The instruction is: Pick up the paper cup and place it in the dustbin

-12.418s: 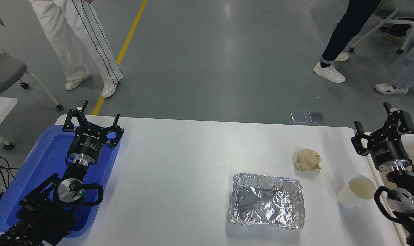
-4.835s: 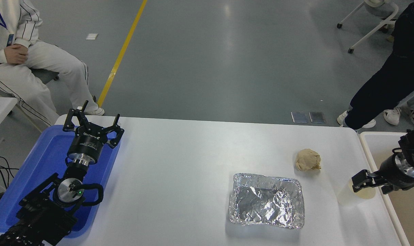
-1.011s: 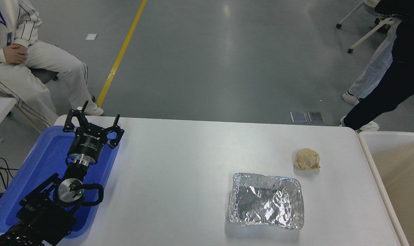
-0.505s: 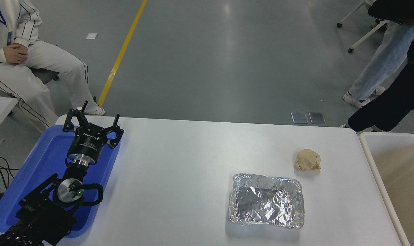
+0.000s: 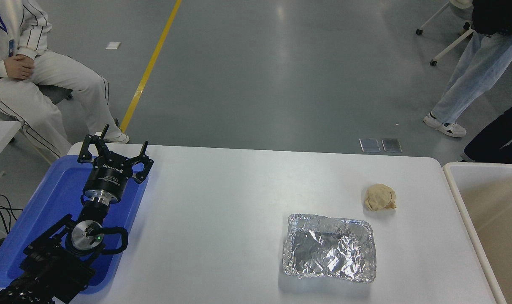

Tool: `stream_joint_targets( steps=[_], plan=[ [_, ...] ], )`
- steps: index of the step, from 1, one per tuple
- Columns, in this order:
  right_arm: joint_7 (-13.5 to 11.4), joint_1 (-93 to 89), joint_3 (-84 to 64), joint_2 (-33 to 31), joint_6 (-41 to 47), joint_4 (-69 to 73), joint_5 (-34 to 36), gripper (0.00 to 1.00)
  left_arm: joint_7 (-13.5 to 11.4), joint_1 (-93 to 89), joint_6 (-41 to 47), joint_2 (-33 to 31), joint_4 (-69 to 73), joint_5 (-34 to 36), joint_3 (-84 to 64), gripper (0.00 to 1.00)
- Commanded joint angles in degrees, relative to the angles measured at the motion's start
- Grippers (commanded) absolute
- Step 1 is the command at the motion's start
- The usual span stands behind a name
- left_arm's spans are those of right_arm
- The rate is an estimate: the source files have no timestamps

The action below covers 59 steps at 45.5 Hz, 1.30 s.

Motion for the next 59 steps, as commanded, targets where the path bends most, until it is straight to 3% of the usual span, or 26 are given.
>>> stream_joint_targets(
  steps=[1,12,15,23,29,47,54,55,59],
  plan=[
    [-0.13,-6.22,6.55,1.65,-11.14,-0.7,2.71,0.0,0.0,0.0,0.0,0.0,0.0,0.0,0.0,1.0],
    [-1.79,-11.94,12.88,5.17,-23.72,-0.79,4.46,0.0,0.0,0.0,0.0,0.0,0.0,0.0,0.0,1.0],
    [-4.95,-12.73,14.73,5.61,-23.81,-0.79,6.92,0.0,0.0,0.0,0.0,0.0,0.0,0.0,0.0,1.0],
    [-16.29,-13.7,15.87,7.1,-24.42,-0.7,13.95,0.0,0.0,0.0,0.0,0.0,0.0,0.0,0.0,1.0],
    [-21.13,-13.78,16.22,8.51,-24.78,-0.79,16.5,0.0,0.0,0.0,0.0,0.0,0.0,0.0,0.0,1.0],
    [-25.44,-15.63,16.14,10.09,-26.53,-0.79,17.47,0.0,0.0,0.0,0.0,0.0,0.0,0.0,0.0,1.0],
    [-25.44,-15.98,16.23,10.53,-27.33,-0.7,18.0,0.0,0.0,0.0,0.0,0.0,0.0,0.0,0.0,1.0],
    [-25.44,-15.98,16.23,10.53,-27.5,-0.7,18.0,0.04,0.0,0.0,0.0,0.0,0.0,0.0,0.0,1.0],
    [-25.44,-15.98,16.23,10.27,-29.69,-0.7,17.91,0.73,0.0,0.0,0.0,0.0,0.0,0.0,0.0,1.0]
  ],
)
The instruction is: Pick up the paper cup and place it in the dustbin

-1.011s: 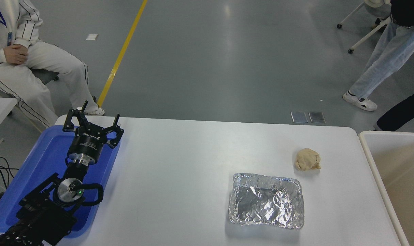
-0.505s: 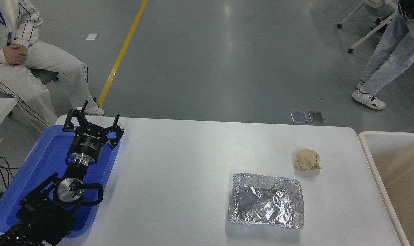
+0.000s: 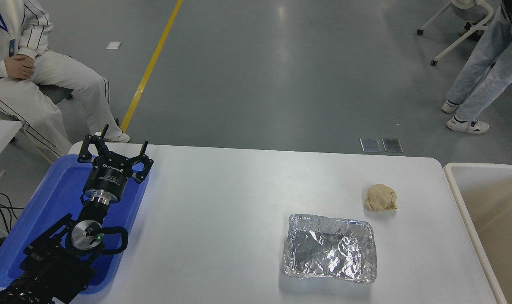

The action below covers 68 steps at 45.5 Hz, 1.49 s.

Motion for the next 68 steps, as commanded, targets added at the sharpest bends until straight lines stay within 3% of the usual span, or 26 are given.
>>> stream_joint_targets(
  steps=[1,2,44,63,68],
  plan=[
    [-0.95,-0.57,0.09,0.3,-3.8,0.02,0.38,0.93,0.0,0.0,0.0,0.0,0.0,0.0,0.0,1.0],
    [-1.03,-0.48,0.01,0.39,-4.51,0.11,0.38,1.0,0.0,0.0,0.0,0.0,0.0,0.0,0.0,1.0],
    [-0.95,0.84,9.67,-0.84,-4.95,2.83,-0.85,1.0,0.0,0.0,0.0,0.0,0.0,0.0,0.0,1.0],
    [-1.03,12.96,7.31,-17.88,-4.78,31.99,-3.31,1.0,0.0,0.0,0.0,0.0,0.0,0.0,0.0,1.0],
    [-1.03,17.35,2.39,-19.73,-4.34,37.54,-2.96,1.0,0.0,0.0,0.0,0.0,0.0,0.0,0.0,1.0]
  ],
)
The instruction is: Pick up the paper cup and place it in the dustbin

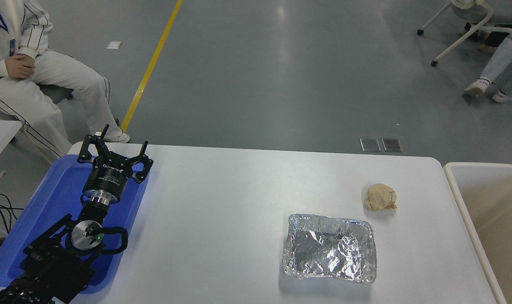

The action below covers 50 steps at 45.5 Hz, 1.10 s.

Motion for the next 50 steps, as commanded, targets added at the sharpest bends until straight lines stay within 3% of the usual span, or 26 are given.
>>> stream_joint_targets(
  steps=[1,9,19,28,35,50],
  plan=[
    [0.02,8.93,-6.9,-7.53,0.67,15.64,-0.46,1.0,0.0,0.0,0.0,0.0,0.0,0.0,0.0,1.0],
    [0.02,22.9,-27.89,-7.1,3.13,23.03,-0.72,1.0,0.0,0.0,0.0,0.0,0.0,0.0,0.0,1.0],
    [0.02,38.28,-49.53,-0.69,11.29,27.43,-0.9,1.0,0.09,0.0,0.0,0.0,0.0,0.0,0.0,1.0],
    [0.02,47.78,-52.0,1.16,26.93,29.72,-2.3,1.0,0.09,0.0,0.0,0.0,0.0,0.0,0.0,1.0],
    [0.02,53.84,-52.09,6.17,37.31,29.98,-10.38,1.0,0.0,0.0,0.0,0.0,0.0,0.0,0.0,1.0],
    [0.02,68.7,-52.09,12.41,38.11,40.25,-13.29,1.0,0.0,0.0,0.0,0.0,0.09,0.0,0.0,1.0]
  ],
)
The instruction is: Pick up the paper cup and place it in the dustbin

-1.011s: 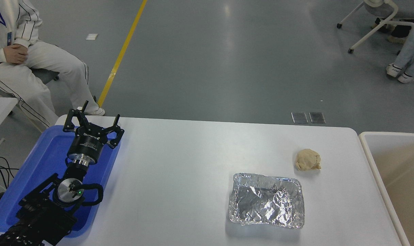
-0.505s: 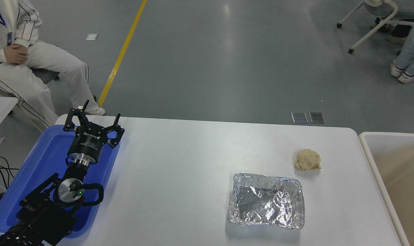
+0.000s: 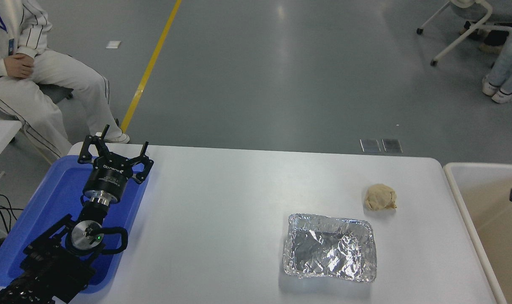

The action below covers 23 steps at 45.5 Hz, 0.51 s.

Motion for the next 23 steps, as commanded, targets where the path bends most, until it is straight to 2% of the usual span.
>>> stream_joint_targets(
  steps=[1,9,16,23],
  plan=[
    [-0.01,12.2,-1.06,5.83,3.34,7.06,-2.47,1.0,-0.06,0.0,0.0,0.0,0.0,0.0,0.0,1.0],
    [0.08,17.22,-1.24,9.44,3.34,7.42,-0.71,1.0,-0.06,0.0,0.0,0.0,0.0,0.0,0.0,1.0],
    [0.08,20.12,-2.02,11.99,3.34,7.51,5.26,1.0,-0.06,0.0,0.0,0.0,0.0,0.0,0.0,1.0],
    [-0.01,25.04,-3.08,15.94,3.34,9.35,8.43,1.0,-0.06,0.0,0.0,0.0,0.0,0.0,0.09,1.0]
  ],
)
